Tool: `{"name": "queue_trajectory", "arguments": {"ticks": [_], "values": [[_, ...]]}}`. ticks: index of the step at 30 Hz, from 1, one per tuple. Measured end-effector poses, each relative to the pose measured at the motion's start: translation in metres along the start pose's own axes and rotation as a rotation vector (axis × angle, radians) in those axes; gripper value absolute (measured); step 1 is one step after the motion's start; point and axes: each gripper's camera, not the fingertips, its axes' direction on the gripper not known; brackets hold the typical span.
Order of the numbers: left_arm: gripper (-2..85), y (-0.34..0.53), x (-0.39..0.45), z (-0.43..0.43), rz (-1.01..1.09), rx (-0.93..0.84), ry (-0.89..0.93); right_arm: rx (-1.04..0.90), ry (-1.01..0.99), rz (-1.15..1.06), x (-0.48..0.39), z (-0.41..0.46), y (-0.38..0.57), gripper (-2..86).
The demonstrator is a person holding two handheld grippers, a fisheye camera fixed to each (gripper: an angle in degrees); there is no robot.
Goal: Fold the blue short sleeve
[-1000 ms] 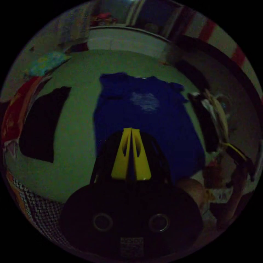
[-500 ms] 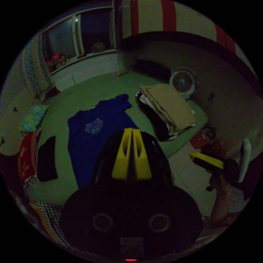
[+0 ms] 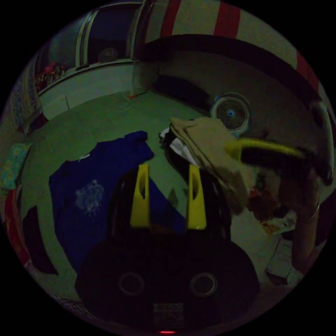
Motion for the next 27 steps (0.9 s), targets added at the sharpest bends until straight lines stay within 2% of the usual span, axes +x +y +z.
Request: {"name": "queue_trajectory", "arguments": {"ticks": [5, 15, 17, 19, 21, 23, 27], "values": [[16.3, -0.034, -0.043, 0.079, -0.043, 0.003, 0.049, -0.208, -0.119, 0.144, 0.065, 0.106, -0.120, 9.9], [12.6, -0.083, -0.107, 0.181, -0.062, -0.121, 0.163, -0.449, 0.099, 0.310, 0.140, 0.270, -0.244, 9.1], [9.6, -0.088, -0.123, 0.196, -0.088, -0.155, 0.140, -0.463, 0.121, 0.316, 0.146, 0.286, -0.253, 6.8], [6.0, -0.091, -0.135, 0.198, -0.090, -0.152, 0.126, -0.434, 0.129, 0.319, 0.150, 0.289, -0.262, 0.2], [3.3, -0.093, -0.149, 0.195, -0.092, -0.141, 0.171, -0.369, 0.092, 0.290, 0.146, 0.280, -0.277, -1.1], [2.5, -0.091, -0.169, 0.175, -0.068, -0.051, 0.209, -0.361, 0.078, 0.254, 0.135, 0.273, -0.291, -1.4], [2.4, -0.086, -0.212, 0.145, -0.115, 0.045, 0.292, -0.378, 0.198, 0.106, 0.076, 0.276, -0.327, -1.4]]}}
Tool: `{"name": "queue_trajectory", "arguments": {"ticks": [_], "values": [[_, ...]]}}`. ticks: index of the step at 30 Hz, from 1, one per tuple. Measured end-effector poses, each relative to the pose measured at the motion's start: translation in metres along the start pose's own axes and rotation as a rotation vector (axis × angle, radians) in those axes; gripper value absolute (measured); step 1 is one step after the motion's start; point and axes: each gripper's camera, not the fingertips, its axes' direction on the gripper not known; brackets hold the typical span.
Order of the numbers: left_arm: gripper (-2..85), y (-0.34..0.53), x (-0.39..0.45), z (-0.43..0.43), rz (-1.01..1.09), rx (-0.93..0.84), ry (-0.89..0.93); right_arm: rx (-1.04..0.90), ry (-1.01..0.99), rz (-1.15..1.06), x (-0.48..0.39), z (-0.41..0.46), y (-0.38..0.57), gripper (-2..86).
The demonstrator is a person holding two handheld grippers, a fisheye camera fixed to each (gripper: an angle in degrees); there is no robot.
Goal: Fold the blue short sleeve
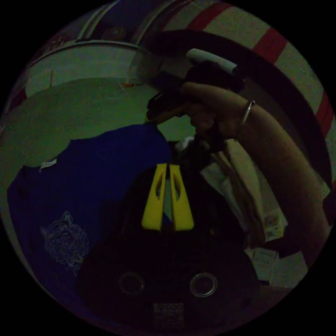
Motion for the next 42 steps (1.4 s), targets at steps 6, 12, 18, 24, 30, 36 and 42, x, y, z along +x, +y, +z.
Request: {"name": "queue_trajectory", "arguments": {"ticks": [6, 12, 18, 24, 30, 36, 42], "values": [[4.3, 0.023, -0.086, -0.029, -0.208, 0.030, 0.033, -0.087, -0.027, -0.164, -0.105, 0.037, -0.031, 4.0], [7.6, 0.070, -0.151, -0.051, -0.297, -0.022, -0.034, 0.100, -0.012, -0.204, -0.091, 0.022, -0.017, 7.3], [8.6, 0.092, -0.183, -0.069, -0.264, -0.038, -0.123, 0.064, -0.104, -0.312, -0.079, 0.077, 0.037, 5.4], [9.2, 0.102, -0.220, -0.100, -0.262, -0.034, -0.213, 0.020, -0.153, -0.156, -0.059, 0.130, 0.053, 0.0], [10.1, 0.087, -0.304, -0.172, -0.276, 0.032, -0.530, 0.337, -0.117, -0.167, -0.056, 0.086, 0.040, 3.7], [18.6, 0.049, -0.388, -0.184, -0.268, -0.034, -0.473, 0.302, -0.202, -0.148, -0.068, 0.119, -0.007, 11.0], [20.1, 0.044, -0.420, -0.164, -0.277, -0.107, -0.465, 0.173, -0.128, -0.181, -0.098, 0.170, -0.008, 11.7]]}}
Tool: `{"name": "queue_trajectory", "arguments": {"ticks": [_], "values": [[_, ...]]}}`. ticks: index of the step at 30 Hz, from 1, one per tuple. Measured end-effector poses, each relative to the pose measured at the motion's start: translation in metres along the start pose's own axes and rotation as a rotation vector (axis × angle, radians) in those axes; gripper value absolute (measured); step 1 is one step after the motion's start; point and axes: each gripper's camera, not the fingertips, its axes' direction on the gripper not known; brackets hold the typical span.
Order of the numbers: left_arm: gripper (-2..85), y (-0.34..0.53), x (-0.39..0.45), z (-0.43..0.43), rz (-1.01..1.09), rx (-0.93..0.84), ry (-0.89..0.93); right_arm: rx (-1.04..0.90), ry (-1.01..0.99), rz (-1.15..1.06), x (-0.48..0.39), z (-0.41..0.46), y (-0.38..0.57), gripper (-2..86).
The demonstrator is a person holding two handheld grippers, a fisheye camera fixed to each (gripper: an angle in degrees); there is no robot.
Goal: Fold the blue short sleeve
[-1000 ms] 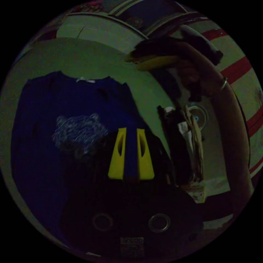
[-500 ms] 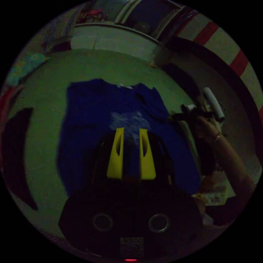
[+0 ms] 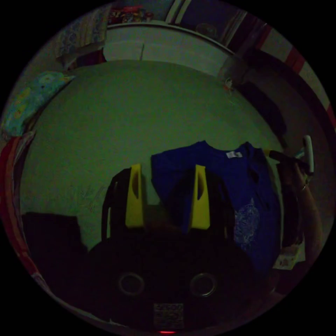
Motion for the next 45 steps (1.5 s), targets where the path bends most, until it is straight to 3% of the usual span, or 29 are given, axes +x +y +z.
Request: {"name": "queue_trajectory", "arguments": {"ticks": [3, 7, 12, 18, 21, 28, 32, 37, 38, 45], "values": [[16.7, 0.006, 0.005, -0.003, 0.026, 0.005, -0.112, 0.043, 0.121, -0.027, -0.019, 0.009, 0.017, 8.2], [5.7, 0.018, 0.016, -0.017, 0.140, 0.011, -0.098, 0.057, 0.098, -0.068, -0.033, -0.003, 0.028, -0.4], [4.4, 0.021, 0.015, -0.065, 0.165, 0.087, -0.137, 0.154, 0.180, -0.088, -0.054, -0.055, 0.018, -1.2], [4.5, 0.013, 0.008, -0.147, 0.124, 0.322, -0.151, 0.365, 0.158, 0.020, -0.080, -0.109, 0.020, -1.2], [4.7, 0.031, 0.002, -0.166, 0.071, 0.357, -0.101, 0.349, 0.151, -0.003, -0.096, -0.105, 0.048, -1.1], [4.8, 0.151, 0.008, -0.192, 0.185, 0.371, -0.148, 0.382, 0.166, -0.085, -0.127, -0.110, 0.194, -1.1], [5.1, 0.273, 0.018, -0.208, 0.219, 0.414, -0.067, 0.297, 0.328, -0.115, -0.158, -0.089, 0.314, -0.8], [9.6, 0.383, 0.011, -0.163, 0.077, 0.076, -0.098, 0.072, 0.413, -0.042, -0.172, -0.028, 0.408, 3.4], [10.6, 0.403, 0.006, -0.171, 0.045, 0.122, -0.078, 0.097, 0.423, -0.034, -0.175, -0.033, 0.427, 4.5], [11.5, 0.460, -0.006, -0.227, -0.009, 0.138, -0.115, 0.144, 0.238, 0.051, -0.185, -0.068, 0.486, 6.5]]}}
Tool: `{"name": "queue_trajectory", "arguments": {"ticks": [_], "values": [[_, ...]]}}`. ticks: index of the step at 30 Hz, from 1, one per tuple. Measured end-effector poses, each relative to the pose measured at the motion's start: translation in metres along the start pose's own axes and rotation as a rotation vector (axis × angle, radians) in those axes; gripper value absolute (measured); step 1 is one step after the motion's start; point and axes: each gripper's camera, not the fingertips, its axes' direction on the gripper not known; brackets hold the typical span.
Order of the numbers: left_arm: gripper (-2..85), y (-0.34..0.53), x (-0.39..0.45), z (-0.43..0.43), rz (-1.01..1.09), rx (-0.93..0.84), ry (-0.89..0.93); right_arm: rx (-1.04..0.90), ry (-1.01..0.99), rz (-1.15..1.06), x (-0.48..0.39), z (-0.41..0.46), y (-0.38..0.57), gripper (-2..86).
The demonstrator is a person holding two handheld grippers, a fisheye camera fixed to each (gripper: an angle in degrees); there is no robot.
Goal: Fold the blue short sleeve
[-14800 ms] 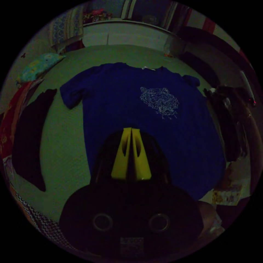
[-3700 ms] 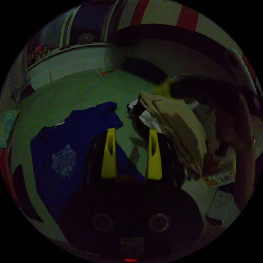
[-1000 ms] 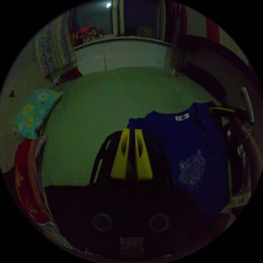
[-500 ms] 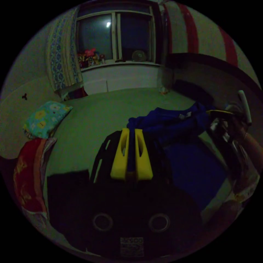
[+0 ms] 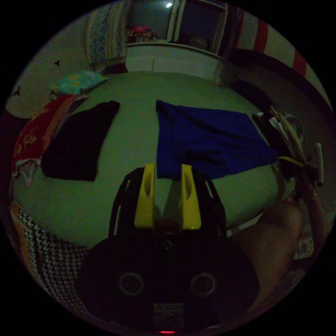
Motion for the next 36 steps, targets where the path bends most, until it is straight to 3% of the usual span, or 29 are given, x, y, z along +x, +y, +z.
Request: {"name": "queue_trajectory", "arguments": {"ticks": [7, 13, 19, 22, 24, 27, 36], "values": [[11.5, -0.005, 0.005, -0.009, 0.001, 0.028, 0.048, 0.007, -0.083, -0.022, -0.041, 0.005, 0.002, 5.3], [10.2, 0.007, -0.008, 0.037, -0.085, -0.153, 0.010, -0.040, -0.090, 0.017, -0.057, 0.035, 0.036, 2.9], [8.2, 0.045, -0.025, 0.009, -0.141, -0.189, -0.004, -0.123, -0.155, 0.081, -0.066, 0.013, 0.056, 1.4], [7.2, 0.058, -0.034, -0.015, -0.283, -0.135, 0.050, 0.104, -0.191, 0.069, -0.099, -0.027, 0.059, 1.6], [6.5, 0.057, -0.037, -0.032, -0.352, -0.041, 0.082, 0.224, -0.325, 0.028, -0.136, -0.047, 0.054, 4.2], [4.9, 0.048, -0.044, -0.046, -0.438, 0.106, 0.121, 0.202, -0.401, -0.081, -0.192, -0.044, 0.031, 7.3], [5.3, 0.072, -0.046, -0.006, -0.386, -0.134, 0.141, -0.028, -0.289, -0.482, -0.360, 0.026, -0.041, 8.1]]}}
